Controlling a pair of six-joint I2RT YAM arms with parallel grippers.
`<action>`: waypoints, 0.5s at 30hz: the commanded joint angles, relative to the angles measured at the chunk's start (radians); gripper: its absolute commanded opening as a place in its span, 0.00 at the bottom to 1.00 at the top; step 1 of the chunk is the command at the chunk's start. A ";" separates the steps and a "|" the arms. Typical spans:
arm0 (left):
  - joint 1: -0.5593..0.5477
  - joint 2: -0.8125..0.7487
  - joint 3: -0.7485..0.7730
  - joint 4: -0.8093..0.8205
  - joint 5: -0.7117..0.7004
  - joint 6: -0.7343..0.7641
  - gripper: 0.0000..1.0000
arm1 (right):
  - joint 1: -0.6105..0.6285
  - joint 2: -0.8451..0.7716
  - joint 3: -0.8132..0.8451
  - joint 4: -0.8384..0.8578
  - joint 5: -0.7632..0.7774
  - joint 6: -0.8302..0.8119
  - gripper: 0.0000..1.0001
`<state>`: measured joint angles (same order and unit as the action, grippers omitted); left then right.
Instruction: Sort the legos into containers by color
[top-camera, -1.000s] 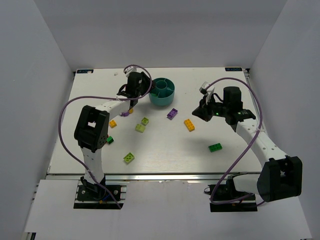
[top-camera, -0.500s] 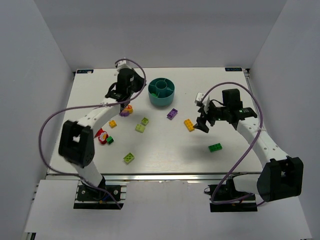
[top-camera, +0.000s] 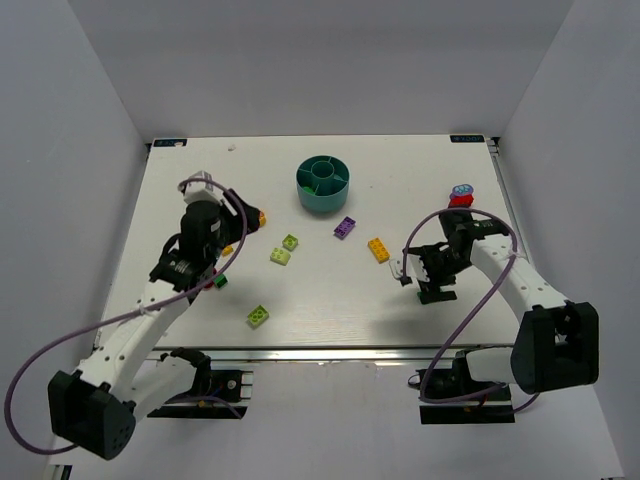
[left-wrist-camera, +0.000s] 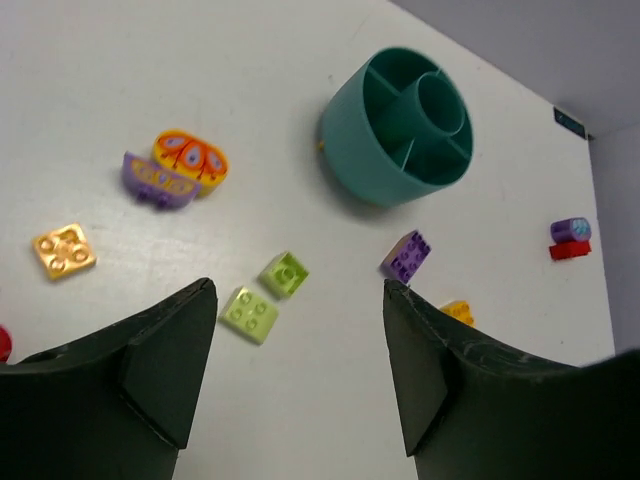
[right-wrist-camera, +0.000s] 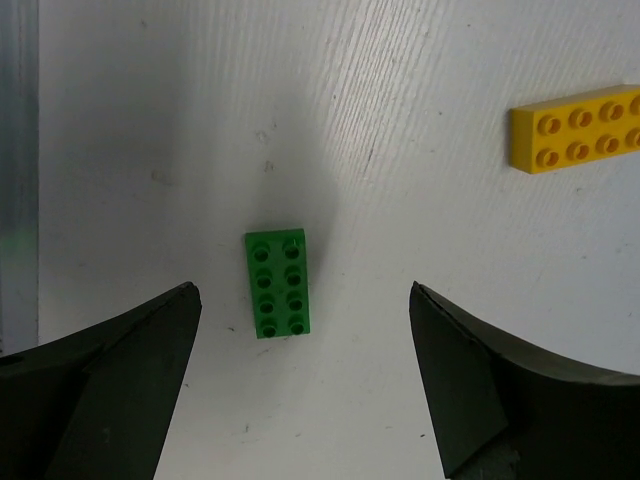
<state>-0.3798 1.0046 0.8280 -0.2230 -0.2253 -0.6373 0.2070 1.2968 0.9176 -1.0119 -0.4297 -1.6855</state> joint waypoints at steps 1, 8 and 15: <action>0.001 -0.110 -0.059 -0.110 -0.034 -0.022 0.77 | -0.011 0.024 -0.037 0.001 0.092 -0.092 0.89; 0.002 -0.291 -0.164 -0.154 -0.080 -0.097 0.78 | -0.014 0.099 -0.065 0.079 0.140 -0.079 0.89; 0.002 -0.327 -0.168 -0.207 -0.123 -0.094 0.79 | -0.015 0.171 -0.057 0.167 0.144 -0.025 0.88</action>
<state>-0.3798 0.6884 0.6609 -0.3965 -0.3111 -0.7235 0.1963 1.4487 0.8532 -0.8974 -0.3004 -1.7260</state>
